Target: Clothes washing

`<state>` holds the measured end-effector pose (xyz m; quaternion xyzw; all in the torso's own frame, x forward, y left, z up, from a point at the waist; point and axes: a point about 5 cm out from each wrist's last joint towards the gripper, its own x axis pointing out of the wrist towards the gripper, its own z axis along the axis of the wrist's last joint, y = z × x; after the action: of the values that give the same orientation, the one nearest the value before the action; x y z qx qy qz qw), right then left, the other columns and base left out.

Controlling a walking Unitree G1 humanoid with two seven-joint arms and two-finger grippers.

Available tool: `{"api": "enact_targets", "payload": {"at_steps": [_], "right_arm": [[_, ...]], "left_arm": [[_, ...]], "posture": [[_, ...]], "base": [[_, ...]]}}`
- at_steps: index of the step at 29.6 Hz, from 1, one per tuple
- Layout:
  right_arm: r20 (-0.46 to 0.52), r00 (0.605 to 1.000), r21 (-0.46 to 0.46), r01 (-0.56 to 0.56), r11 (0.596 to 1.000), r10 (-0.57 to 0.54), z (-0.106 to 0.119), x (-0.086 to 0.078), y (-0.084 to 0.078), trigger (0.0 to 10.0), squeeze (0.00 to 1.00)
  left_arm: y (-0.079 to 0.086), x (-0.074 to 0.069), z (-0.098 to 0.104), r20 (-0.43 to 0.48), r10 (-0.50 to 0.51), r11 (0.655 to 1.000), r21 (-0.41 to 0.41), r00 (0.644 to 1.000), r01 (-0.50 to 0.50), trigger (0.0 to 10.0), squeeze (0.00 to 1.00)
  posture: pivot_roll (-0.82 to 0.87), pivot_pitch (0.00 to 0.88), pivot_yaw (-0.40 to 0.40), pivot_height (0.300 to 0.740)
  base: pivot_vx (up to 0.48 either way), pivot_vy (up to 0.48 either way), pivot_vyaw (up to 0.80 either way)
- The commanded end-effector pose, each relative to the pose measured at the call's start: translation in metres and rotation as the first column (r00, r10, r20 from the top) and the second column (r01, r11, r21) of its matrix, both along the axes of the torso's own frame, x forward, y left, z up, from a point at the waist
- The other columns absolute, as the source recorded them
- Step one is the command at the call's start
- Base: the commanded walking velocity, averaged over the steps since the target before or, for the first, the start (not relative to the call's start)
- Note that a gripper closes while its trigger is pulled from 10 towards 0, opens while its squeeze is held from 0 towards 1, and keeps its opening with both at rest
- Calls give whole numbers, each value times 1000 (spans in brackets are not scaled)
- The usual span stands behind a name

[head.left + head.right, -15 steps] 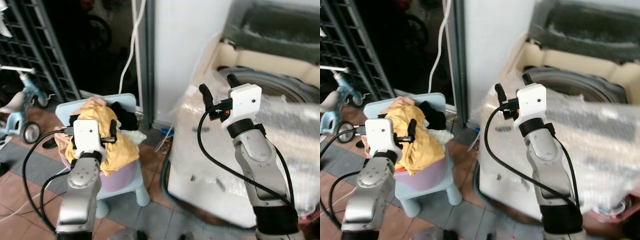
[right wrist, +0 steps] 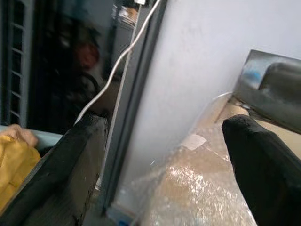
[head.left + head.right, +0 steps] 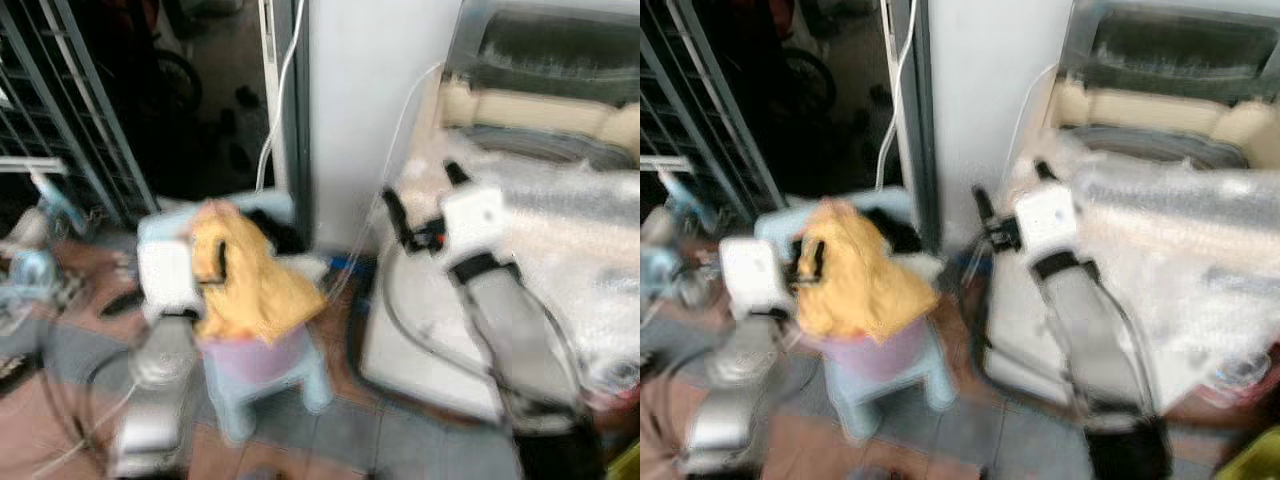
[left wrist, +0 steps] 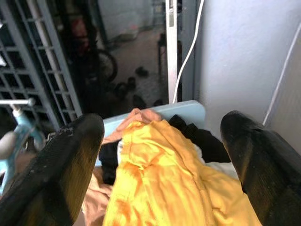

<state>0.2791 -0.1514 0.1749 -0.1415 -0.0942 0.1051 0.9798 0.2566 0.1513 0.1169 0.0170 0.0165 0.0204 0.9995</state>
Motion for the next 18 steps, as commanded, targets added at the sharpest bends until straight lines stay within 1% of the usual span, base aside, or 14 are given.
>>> {"api": "enact_targets", "payload": {"at_steps": [1,2,3,4,5,6,7,8,9,10,12,15,18], "right_arm": [[-5,1000,29,-29,999,30,2,1,10,10000,0],[-22,999,55,-42,998,43,0,2,12,10000,0],[-22,999,55,-42,998,43,0,2,12,10000,0],[-49,998,88,-22,996,26,-3,2,11,10000,0],[-68,998,93,16,996,-10,-5,2,9,10000,0],[-68,998,93,16,996,-10,-5,2,9,10000,0],[-129,991,118,-13,993,29,-11,0,9,10000,0],[-108,994,56,36,998,-30,-18,-3,4,10000,0],[-122,992,36,45,998,-41,-22,-5,3,10000,0],[-161,987,59,15,998,-5,-27,-8,4,10000,0],[-198,980,105,-6,994,27,-36,-15,3,10000,0],[-198,980,105,-7,994,28,-40,-19,1,10000,0],[-203,979,99,4,995,16,-43,-20,1,10000,0]], "left_arm": [[8,-1,2,7,16,1000,25,1000,-16,10000,0],[8,-1,2,4,16,1000,24,1000,-16,10000,0],[8,-1,2,4,16,1000,24,1000,-16,10000,0],[10,-1,1,-3,31,999,21,1000,-31,10000,0],[13,-2,0,-7,59,998,19,998,-59,10000,0],[13,-2,0,-7,59,998,19,998,-59,10000,0],[18,-3,-1,-2,86,996,36,996,-86,10000,0],[23,-7,-5,-9,91,995,39,996,-91,10000,0],[25,-8,-7,-14,95,994,47,995,-95,10000,0],[27,-10,-10,-25,98,994,48,995,-97,10000,0],[30,-12,-14,-47,97,995,36,994,-95,10000,0],[30,-12,-12,-40,96,995,34,995,-95,10000,0],[29,-11,-11,-36,92,996,24,995,-91,10000,0]], "posture": [[-41,0,28,740],[-41,0,28,740],[-41,0,28,740],[-38,0,25,740],[-37,0,25,740],[-37,0,25,740],[-37,0,26,740],[-35,0,25,740],[-34,0,25,740],[-34,0,24,740],[-34,0,25,740],[-30,0,24,740],[-32,0,26,740]], "base": [[0,0,0],[0,0,0],[0,0,0],[0,0,0],[0,0,0],[0,0,0],[0,0,0],[0,0,0],[0,0,0],[0,0,0],[0,0,0],[0,0,0],[312,0,669]]}}
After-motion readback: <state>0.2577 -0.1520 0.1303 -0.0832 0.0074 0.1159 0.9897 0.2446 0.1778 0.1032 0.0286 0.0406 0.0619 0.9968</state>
